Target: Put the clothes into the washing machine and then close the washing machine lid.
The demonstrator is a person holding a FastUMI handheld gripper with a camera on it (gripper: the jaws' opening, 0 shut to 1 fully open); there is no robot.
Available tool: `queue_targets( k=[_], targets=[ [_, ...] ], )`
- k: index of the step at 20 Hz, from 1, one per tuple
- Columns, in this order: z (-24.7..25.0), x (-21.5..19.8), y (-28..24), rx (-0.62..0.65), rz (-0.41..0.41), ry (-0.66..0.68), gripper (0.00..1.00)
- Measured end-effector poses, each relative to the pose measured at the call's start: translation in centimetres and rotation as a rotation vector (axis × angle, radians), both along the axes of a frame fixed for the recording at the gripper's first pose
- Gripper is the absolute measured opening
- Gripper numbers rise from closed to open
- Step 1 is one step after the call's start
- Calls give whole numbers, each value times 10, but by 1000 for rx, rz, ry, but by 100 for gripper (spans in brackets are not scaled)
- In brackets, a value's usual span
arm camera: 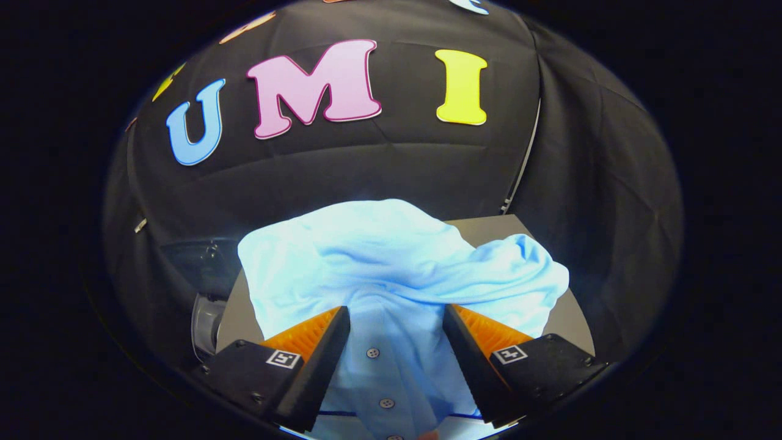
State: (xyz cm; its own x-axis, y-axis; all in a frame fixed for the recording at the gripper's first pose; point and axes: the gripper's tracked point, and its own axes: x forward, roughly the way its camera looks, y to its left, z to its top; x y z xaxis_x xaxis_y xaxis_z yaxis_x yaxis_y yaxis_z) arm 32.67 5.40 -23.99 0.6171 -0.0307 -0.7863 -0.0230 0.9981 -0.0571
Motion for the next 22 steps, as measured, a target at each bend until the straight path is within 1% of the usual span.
queue_targets(
  k=[2,4,5,6,7,8,11,16,22],
  targets=[
    [-1,4,1,12,-19,5,85],
    [-3,7,7,28,-14,-8,45],
    [-4,9,9,20,16,-5,24],
    [-1,6,5,32,-13,0,23],
    [1,5,4,50,-52,1,12],
    [2,2,5,64,-73,4,12],
    [21,-1,10,32,-61,-41,11],
    [71,-8,44,63,-61,-126,11],
    [127,-8,109,149,3,-200,11]
  ],
)
